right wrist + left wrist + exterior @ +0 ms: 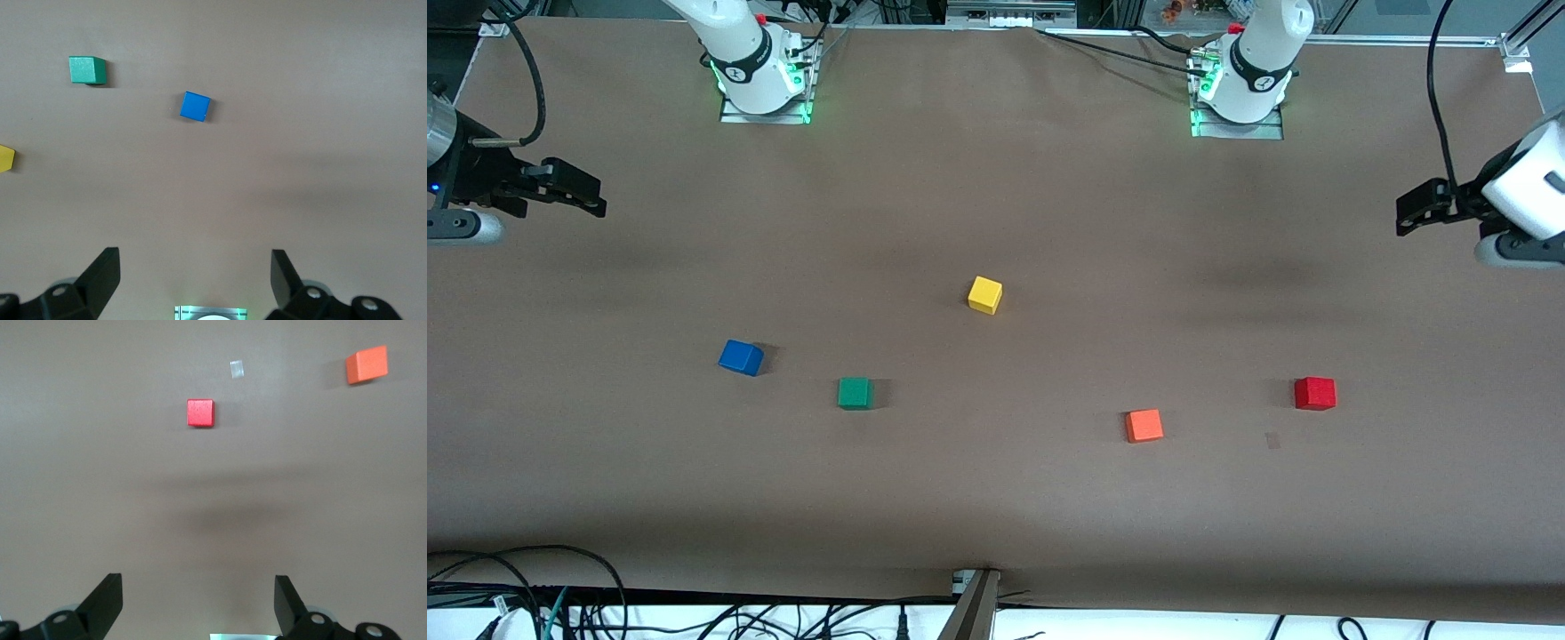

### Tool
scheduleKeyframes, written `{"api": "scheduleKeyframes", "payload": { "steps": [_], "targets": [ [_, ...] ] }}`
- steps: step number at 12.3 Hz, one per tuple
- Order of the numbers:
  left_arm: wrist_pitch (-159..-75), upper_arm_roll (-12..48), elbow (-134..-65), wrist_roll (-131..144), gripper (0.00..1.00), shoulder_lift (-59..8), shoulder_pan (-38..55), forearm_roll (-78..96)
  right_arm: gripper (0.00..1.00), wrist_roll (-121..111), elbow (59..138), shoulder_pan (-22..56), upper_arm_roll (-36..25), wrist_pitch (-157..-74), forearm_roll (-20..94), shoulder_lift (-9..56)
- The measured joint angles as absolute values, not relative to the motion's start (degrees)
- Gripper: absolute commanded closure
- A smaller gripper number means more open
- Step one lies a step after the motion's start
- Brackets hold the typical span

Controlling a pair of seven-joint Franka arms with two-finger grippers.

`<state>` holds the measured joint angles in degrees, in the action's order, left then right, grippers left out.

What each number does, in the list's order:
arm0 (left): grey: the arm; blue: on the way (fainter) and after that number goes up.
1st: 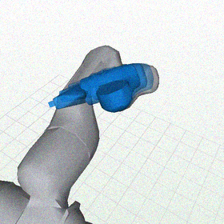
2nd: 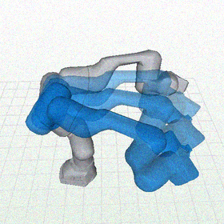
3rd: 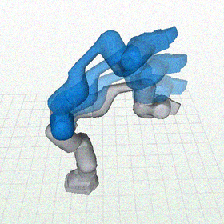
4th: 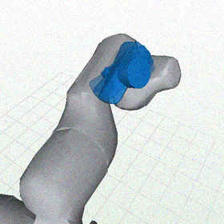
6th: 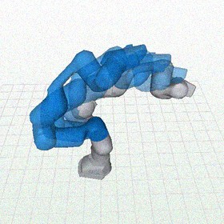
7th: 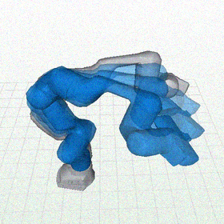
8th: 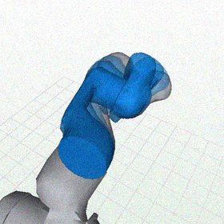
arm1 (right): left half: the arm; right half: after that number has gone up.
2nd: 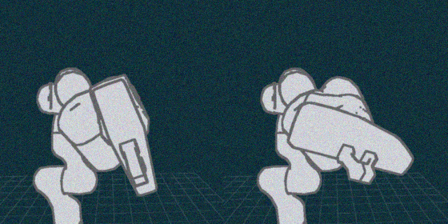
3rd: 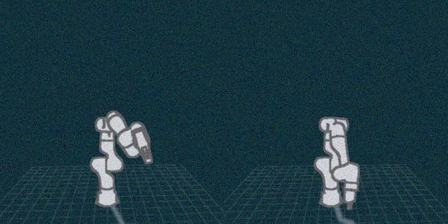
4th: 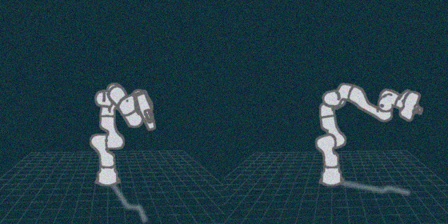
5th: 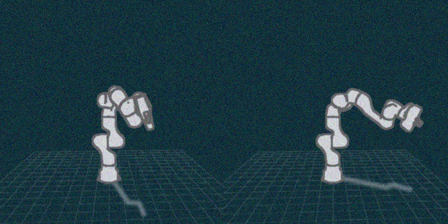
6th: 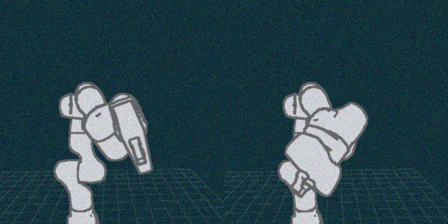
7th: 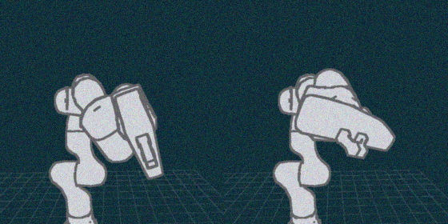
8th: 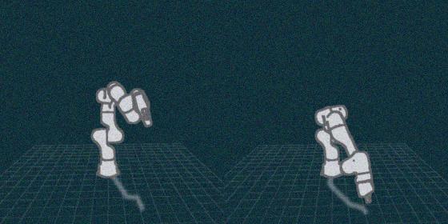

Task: Pass red block to right arm, stack on blue
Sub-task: 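Reach the left gripper down to the red cube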

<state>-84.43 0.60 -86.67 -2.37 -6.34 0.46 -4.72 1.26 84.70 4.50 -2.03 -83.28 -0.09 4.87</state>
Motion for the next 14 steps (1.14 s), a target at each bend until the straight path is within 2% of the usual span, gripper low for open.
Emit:
{"api": "scheduleKeyframes", "payload": {
  "steps": [5, 9, 14],
  "targets": [
    [-85.05, 0.18, -87.01, -2.38, 0.0, -13.24, -1.64, -4.73, 0.0, 1.25, 84.55, 4.51, -2.0, -83.05, -0.09, 6.2],
    [-85.46, 0.17, -87.0, -2.44, 0.0, -14.05, -1.94, -4.54, 0.0, 1.25, 84.62, 4.56, -1.96, -82.85, -0.08, 8.5],
    [-95.85, 0.17, -88.16, -12.64, 0.0, -23.52, -7.71, -0.92, 0.0, 1.25, 84.63, 4.53, -1.97, -82.54, -0.08, 10.49]
  ]
}}
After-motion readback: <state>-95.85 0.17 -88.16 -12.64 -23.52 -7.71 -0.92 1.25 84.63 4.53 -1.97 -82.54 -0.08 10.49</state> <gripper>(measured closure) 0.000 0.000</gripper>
